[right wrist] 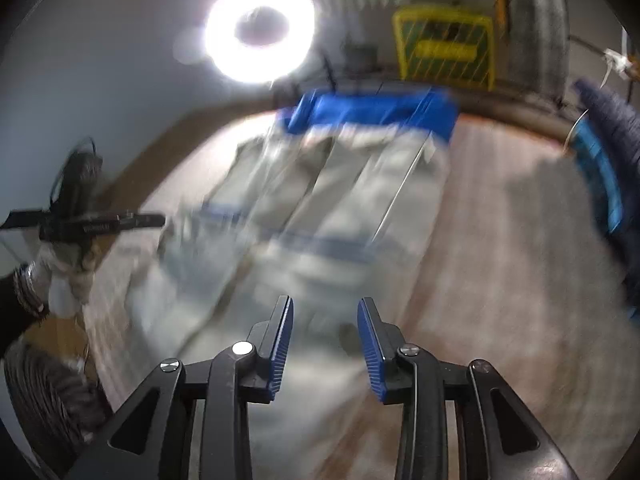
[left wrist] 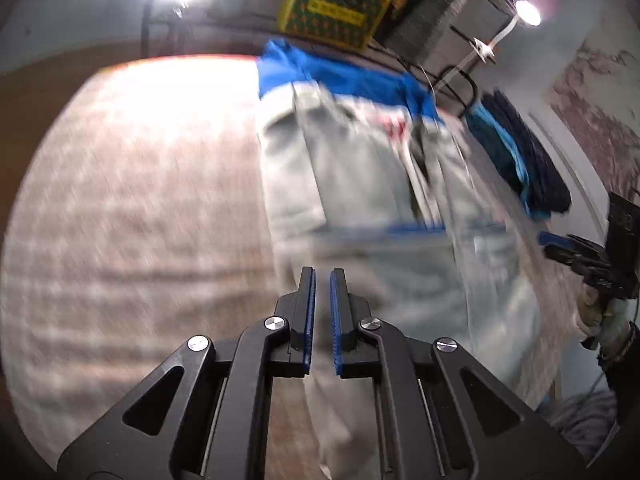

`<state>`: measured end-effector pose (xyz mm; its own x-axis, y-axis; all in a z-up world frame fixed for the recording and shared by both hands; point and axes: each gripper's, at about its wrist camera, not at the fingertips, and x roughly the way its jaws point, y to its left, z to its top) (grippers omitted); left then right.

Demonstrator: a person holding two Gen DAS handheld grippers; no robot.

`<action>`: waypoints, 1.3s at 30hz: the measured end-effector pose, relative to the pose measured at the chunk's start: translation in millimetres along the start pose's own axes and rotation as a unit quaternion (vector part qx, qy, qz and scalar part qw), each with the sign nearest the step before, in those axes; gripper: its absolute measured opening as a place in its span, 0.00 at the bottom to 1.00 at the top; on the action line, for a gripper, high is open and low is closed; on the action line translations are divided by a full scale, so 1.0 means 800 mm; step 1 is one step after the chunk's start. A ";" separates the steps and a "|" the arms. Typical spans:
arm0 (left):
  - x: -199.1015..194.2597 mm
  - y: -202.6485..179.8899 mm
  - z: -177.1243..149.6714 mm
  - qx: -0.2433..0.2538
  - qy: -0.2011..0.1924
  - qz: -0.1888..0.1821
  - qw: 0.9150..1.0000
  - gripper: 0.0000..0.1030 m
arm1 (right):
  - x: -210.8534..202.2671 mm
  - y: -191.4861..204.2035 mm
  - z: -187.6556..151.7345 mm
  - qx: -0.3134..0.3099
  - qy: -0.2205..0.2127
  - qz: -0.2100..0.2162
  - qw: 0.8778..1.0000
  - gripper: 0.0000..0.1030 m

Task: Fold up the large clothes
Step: 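Grasp the blue collar with both tools and lift it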

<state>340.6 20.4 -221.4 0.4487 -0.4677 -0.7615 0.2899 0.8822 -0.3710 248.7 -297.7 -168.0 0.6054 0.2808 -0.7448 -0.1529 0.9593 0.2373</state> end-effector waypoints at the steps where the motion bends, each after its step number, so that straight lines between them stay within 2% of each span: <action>1: -0.001 0.002 0.017 0.003 -0.007 0.003 1.000 0.05 | -0.008 -0.008 0.015 0.000 -0.017 -0.007 1.000 0.34; 4: 0.004 -0.001 0.071 0.033 -0.023 0.022 0.999 0.05 | -0.011 -0.030 0.061 -0.013 -0.029 -0.031 0.999 0.30; 6: 0.016 0.004 0.102 0.036 -0.026 0.020 0.999 0.05 | 0.001 -0.049 0.092 -0.013 -0.032 -0.041 0.999 0.29; 9: 0.046 0.016 0.147 0.034 -0.030 0.031 0.998 0.05 | 0.036 -0.080 0.131 -0.009 -0.029 -0.057 0.998 0.27; 11: 0.076 0.025 0.171 0.030 -0.023 0.023 0.999 0.05 | 0.069 -0.097 0.150 -0.006 -0.020 -0.064 0.998 0.24; 13: 0.105 0.034 0.185 0.032 -0.013 0.015 0.999 0.05 | 0.101 -0.111 0.161 0.001 -0.010 -0.061 0.998 0.24; 17: 0.160 0.032 0.199 0.055 0.009 0.022 0.998 0.05 | 0.171 -0.134 0.180 0.003 0.010 -0.052 0.999 0.23; 21: 0.195 0.028 0.212 0.069 0.007 0.026 0.997 0.05 | 0.219 -0.141 0.193 -0.004 0.017 -0.043 0.999 0.22; 24: 0.220 0.016 0.212 0.098 0.012 0.041 0.994 0.05 | 0.243 -0.145 0.203 -0.008 0.018 -0.042 0.999 0.22; 27: 0.230 0.001 0.205 0.137 -0.007 0.065 0.988 0.05 | 0.263 -0.140 0.205 -0.026 0.022 -0.058 0.998 0.22; 29: 0.226 0.007 0.211 0.124 0.004 0.047 0.991 0.05 | 0.261 -0.136 0.208 -0.035 0.026 -0.057 0.997 0.24; 30: 0.219 0.015 0.217 0.108 0.007 0.026 0.994 0.05 | 0.257 -0.136 0.210 -0.039 0.026 -0.050 0.998 0.24; 31: 0.210 0.024 0.223 0.093 -0.002 0.011 0.996 0.07 | 0.248 -0.139 0.211 -0.040 0.018 -0.040 0.998 0.26; 33: 0.196 0.042 0.234 0.066 -0.023 0.000 0.998 0.33 | 0.226 -0.155 0.215 -0.025 -0.015 -0.015 0.999 0.35; 34: 0.188 0.056 0.239 0.042 -0.037 -0.007 0.998 0.58 | 0.216 -0.166 0.217 -0.011 -0.030 -0.011 0.999 0.42; 35: 0.185 0.071 0.244 0.013 -0.047 -0.018 0.999 0.65 | 0.209 -0.183 0.218 0.011 -0.042 -0.009 0.999 0.48; 39: 0.211 0.111 0.258 -0.067 -0.009 -0.062 0.996 0.65 | 0.217 -0.238 0.218 0.100 -0.046 0.013 0.994 0.57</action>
<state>616.8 8.5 -273.3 0.4323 -0.5730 -0.6962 0.2286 0.8165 -0.5301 519.5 -437.1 -234.0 0.6738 0.2925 -0.6786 -0.0161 0.9239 0.3823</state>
